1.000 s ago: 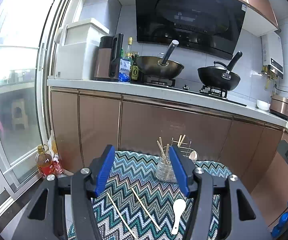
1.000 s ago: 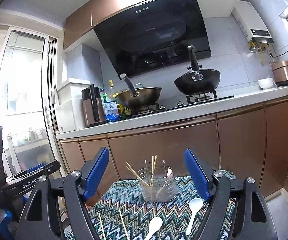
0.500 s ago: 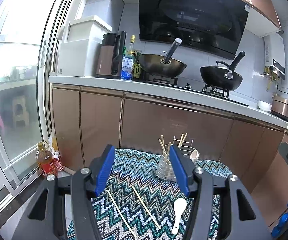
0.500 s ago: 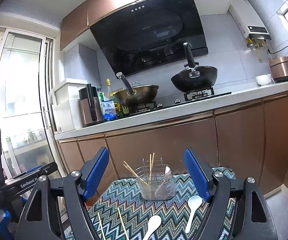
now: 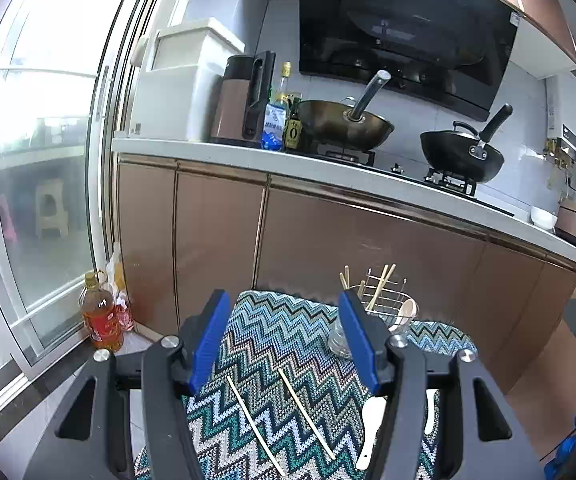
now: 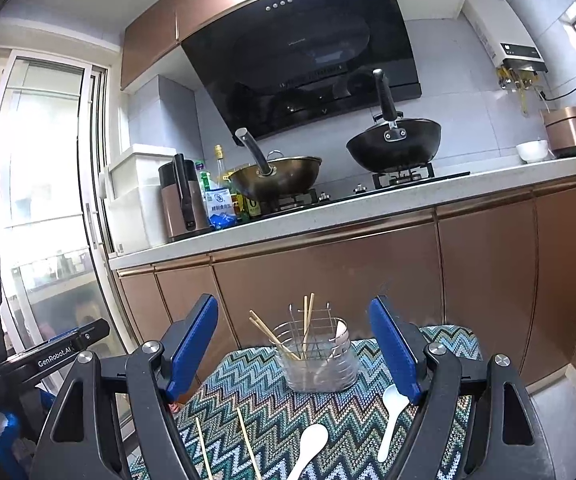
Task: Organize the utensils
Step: 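Withdraw both open tools from the holder and hold them above the cloth, then lower and grasp a bamboo chopstick with the right tool while the left tool grasps another chopstick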
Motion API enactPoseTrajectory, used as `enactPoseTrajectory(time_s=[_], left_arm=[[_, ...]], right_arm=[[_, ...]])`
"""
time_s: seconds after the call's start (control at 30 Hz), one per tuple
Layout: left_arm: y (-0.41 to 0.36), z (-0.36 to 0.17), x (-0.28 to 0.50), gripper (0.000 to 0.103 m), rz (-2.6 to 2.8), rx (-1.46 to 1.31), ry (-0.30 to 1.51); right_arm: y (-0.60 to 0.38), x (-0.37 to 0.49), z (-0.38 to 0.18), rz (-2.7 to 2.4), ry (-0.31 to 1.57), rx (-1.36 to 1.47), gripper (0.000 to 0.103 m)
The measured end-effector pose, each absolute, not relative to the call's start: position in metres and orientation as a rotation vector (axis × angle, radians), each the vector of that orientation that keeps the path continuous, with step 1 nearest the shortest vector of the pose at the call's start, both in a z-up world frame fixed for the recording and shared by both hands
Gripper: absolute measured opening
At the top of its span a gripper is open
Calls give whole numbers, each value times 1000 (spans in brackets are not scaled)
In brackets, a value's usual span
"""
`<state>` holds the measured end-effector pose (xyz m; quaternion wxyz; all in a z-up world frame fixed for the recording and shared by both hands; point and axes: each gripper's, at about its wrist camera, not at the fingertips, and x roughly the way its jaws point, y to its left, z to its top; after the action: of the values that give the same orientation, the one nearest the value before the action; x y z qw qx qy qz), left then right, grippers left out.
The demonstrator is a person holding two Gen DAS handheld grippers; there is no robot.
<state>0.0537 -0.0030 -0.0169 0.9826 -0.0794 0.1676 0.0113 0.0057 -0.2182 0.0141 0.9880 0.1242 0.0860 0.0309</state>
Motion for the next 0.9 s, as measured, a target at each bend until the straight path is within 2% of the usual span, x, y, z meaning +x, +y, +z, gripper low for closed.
enactPoseTrajectory(time_s=[0.47, 0.9], left_arm=[[15, -42, 76, 55, 59, -179, 407], [50, -100, 132, 55, 72, -241, 641]], right_arm=[[-207, 25, -4, 64, 241, 231, 77], [-186, 71, -48, 133, 393, 183, 77]])
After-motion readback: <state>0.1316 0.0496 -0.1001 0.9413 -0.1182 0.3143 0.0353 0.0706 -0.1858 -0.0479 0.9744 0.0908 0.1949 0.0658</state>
